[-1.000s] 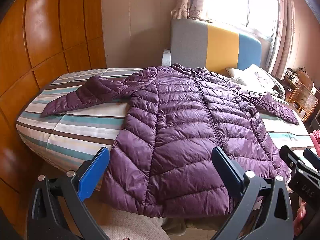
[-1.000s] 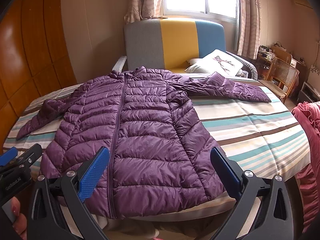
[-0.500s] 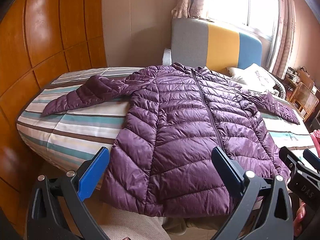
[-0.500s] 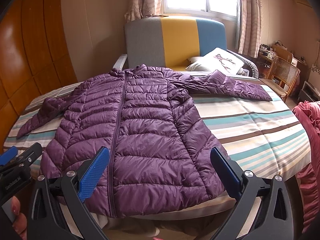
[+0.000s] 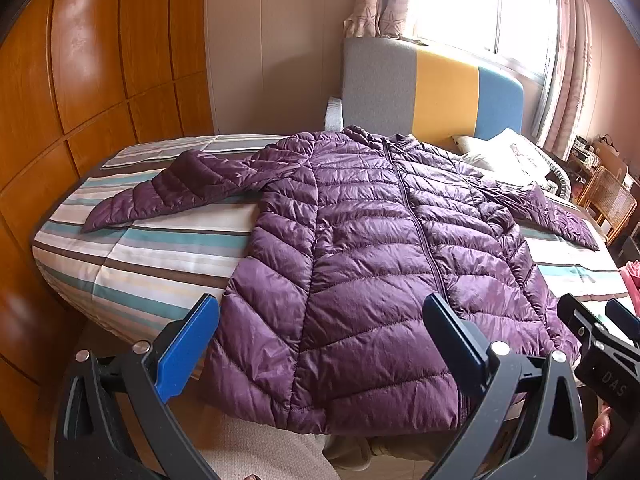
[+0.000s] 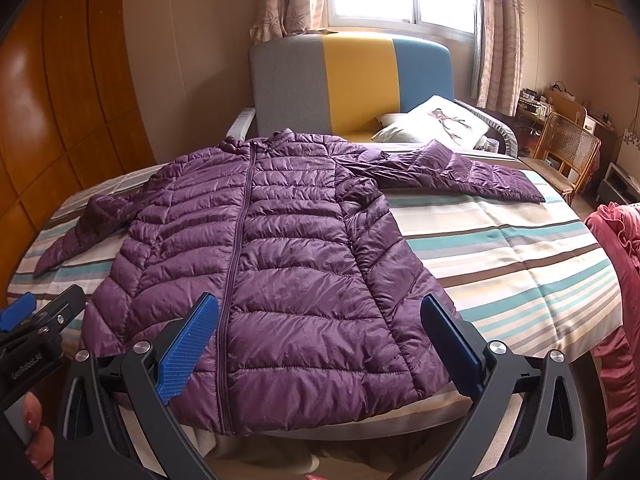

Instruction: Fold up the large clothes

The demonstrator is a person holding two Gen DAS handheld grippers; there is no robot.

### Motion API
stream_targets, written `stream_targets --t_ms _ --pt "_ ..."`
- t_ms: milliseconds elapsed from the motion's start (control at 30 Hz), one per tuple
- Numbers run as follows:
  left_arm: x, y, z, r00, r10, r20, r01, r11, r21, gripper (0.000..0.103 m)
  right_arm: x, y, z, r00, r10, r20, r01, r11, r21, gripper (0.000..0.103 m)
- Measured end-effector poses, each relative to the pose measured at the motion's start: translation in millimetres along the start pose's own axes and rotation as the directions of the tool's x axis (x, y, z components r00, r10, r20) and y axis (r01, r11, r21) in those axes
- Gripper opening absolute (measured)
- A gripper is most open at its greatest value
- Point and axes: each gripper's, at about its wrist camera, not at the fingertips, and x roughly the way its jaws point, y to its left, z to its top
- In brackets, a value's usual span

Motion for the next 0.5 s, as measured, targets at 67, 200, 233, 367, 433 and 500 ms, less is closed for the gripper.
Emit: stream_targets --t_ms 67,200,233,367,433,500 --pt "0.1 -0.7 -0.6 1.000 0.001 -0.002 -0.001 1.000 0.001 0.101 0.2 0.0 0.1 1.000 0.000 -0.004 0.000 1.000 -0.002 0.100" --pt "0.0 -0.7 -0.7 1.000 0.000 -0.002 0.000 1.000 -0.001 0.101 0.6 -0.6 1.0 1.000 0.001 -0.008 -0.001 1.000 0.001 0.100" --pt "0.1 -0.6 -0.7 1.000 0.000 -0.001 0.000 1.000 -0.002 0.101 0.1 -0.8 0.8 1.000 0.001 -0.006 -0.001 1.000 0.002 0.100" --pt "0.7 -0.6 -0.9 1.000 0.000 -0.006 0.000 1.000 0.002 0.101 1.0 -0.4 1.6 1.000 0.001 -0.011 -0.001 1.000 -0.001 0.100" --pt "1.1 -0.7 -1.2 1.000 0.001 -0.007 -0.001 1.000 0.003 0.101 1.2 -0.1 2.3 1.000 0.001 -0.012 -0.001 1.000 -0.004 0.100" --pt "1.2 -0.8 -1.6 1.000 0.000 -0.008 0.000 1.000 0.003 0.101 0.8 0.1 2.1 1.000 0.000 -0.008 0.000 1.000 -0.001 0.100"
